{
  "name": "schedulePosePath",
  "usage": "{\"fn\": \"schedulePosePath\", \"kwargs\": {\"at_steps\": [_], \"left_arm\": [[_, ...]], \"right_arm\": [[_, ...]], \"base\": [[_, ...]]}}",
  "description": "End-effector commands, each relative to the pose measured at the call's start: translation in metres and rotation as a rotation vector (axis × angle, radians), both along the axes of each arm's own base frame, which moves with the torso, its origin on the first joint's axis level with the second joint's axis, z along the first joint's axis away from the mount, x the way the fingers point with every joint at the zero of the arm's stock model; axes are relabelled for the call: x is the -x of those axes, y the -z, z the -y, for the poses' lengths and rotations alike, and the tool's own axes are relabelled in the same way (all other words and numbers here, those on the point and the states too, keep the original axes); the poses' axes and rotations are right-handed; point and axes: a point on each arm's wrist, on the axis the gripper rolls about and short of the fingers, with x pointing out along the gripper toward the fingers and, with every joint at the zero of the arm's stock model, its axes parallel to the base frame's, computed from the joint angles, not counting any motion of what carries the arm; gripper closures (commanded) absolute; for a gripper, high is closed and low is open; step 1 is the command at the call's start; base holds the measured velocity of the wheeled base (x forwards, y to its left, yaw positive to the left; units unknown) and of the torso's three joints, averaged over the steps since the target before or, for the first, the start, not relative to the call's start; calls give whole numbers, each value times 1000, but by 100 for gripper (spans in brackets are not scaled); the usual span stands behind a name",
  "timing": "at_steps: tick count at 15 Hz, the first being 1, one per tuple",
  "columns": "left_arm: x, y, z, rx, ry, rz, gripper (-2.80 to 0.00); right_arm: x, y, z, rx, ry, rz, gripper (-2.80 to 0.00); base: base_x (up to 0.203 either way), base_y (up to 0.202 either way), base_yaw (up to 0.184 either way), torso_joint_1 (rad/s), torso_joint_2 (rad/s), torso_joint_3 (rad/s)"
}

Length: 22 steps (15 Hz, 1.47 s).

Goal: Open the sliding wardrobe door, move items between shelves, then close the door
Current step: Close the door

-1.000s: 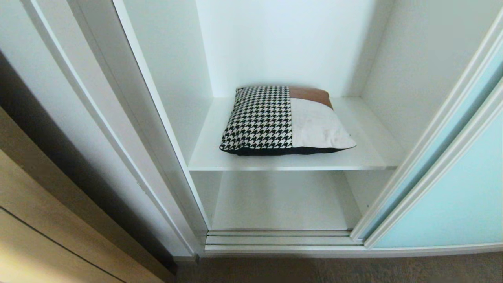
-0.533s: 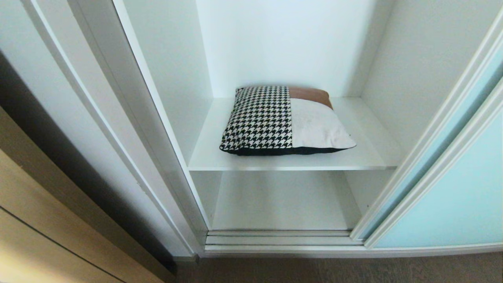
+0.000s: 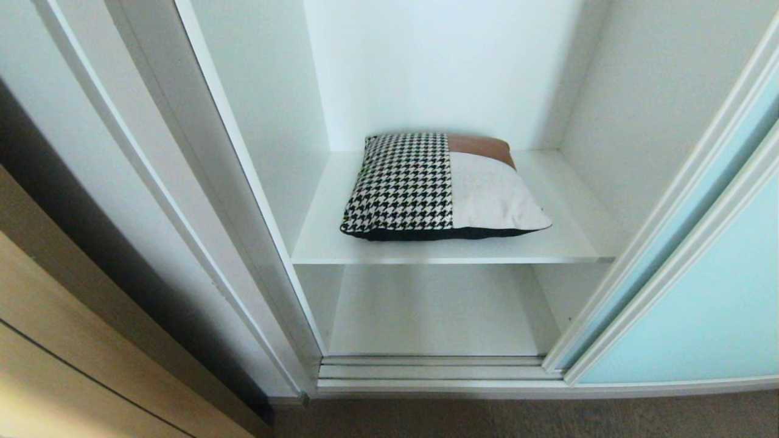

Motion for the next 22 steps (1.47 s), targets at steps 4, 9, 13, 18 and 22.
{"fn": "schedulePosePath", "kwargs": {"at_steps": [4, 9, 13, 18, 22], "left_arm": [[0, 1, 0, 2, -3, -11, 0], [0, 1, 0, 2, -3, -11, 0], [0, 1, 0, 2, -3, -11, 0], [0, 1, 0, 2, -3, -11, 0], [0, 1, 0, 2, -3, -9, 0]], "right_arm": [[2, -6, 0, -3, 0, 16, 0], [2, -27, 1, -3, 45, 39, 0], [-1, -54, 2, -5, 84, 69, 0], [-14, -91, 5, -8, 246, 74, 0], [-7, -127, 5, 11, 325, 46, 0]], "base": [[0, 0, 0, 0, 0, 0], [0, 0, 0, 0, 0, 0], [0, 0, 0, 0, 0, 0], [0, 0, 0, 0, 0, 0], [0, 0, 0, 0, 0, 0]]}}
